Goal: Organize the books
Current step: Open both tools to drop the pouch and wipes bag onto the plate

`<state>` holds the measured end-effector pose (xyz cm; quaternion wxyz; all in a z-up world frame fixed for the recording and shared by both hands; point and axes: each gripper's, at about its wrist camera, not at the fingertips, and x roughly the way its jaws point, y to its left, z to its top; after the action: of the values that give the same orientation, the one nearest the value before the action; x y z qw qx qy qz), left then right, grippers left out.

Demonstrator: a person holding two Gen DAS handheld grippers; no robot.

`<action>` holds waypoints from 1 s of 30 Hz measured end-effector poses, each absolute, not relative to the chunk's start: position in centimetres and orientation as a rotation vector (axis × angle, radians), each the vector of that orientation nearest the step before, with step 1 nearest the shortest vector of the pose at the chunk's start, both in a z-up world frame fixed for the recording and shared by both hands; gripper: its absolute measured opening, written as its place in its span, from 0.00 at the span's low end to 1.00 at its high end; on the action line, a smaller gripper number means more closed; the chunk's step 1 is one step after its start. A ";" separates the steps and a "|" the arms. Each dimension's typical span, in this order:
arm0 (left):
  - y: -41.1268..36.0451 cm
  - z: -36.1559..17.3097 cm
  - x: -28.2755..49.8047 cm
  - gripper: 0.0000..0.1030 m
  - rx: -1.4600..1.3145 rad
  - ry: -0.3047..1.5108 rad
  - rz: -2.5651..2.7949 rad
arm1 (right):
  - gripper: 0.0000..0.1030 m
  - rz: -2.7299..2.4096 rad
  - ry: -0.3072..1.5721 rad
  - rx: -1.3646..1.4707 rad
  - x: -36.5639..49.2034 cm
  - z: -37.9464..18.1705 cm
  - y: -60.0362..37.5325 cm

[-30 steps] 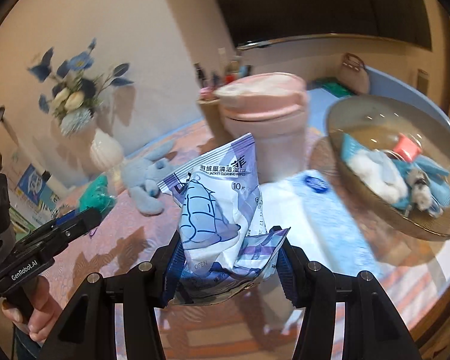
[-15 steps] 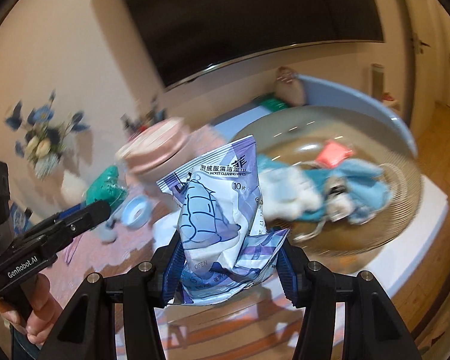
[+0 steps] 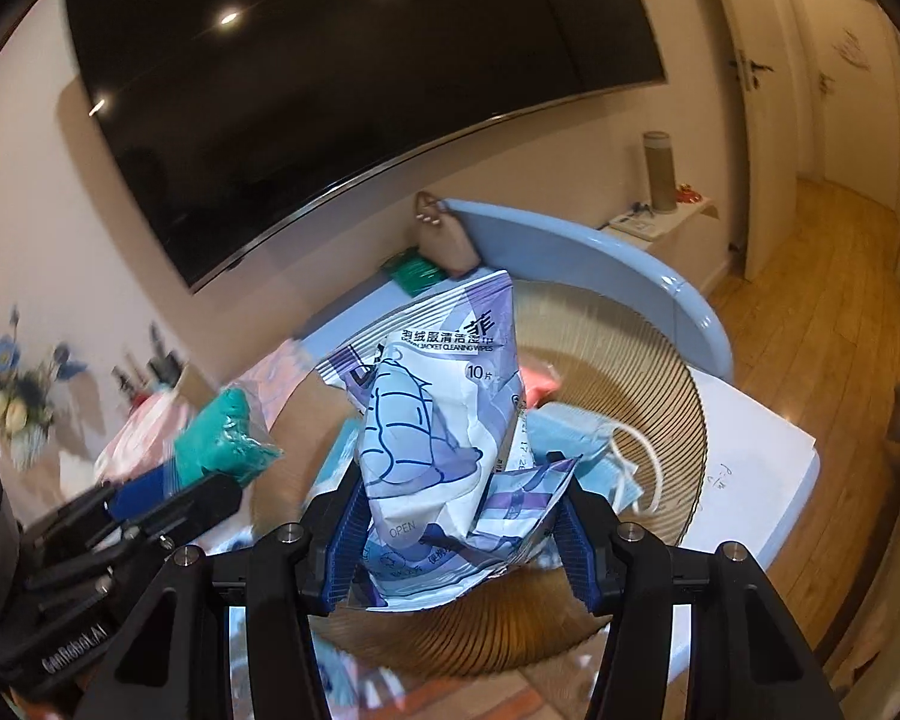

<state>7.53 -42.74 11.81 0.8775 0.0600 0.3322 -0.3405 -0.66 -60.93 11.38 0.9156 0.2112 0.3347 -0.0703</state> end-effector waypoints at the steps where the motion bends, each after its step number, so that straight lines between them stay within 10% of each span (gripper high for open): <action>1: -43.2 11.8 7.8 0.39 0.128 0.692 -0.705 | 0.54 -0.149 0.687 0.471 -0.3 11.0 -61.6; 7: -44.7 11.6 7.9 0.75 0.146 0.702 -0.742 | 0.58 -0.106 0.725 0.604 2.0 9.4 -63.5; 30: -21.3 18.6 -1.5 0.76 -0.109 0.500 -0.522 | 0.62 0.122 0.689 0.403 -1.6 15.9 -48.4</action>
<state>-1.46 -21.28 18.63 0.9340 -0.0535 0.2442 -0.2552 -1.62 -48.36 15.86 0.9196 0.1959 0.3353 0.0595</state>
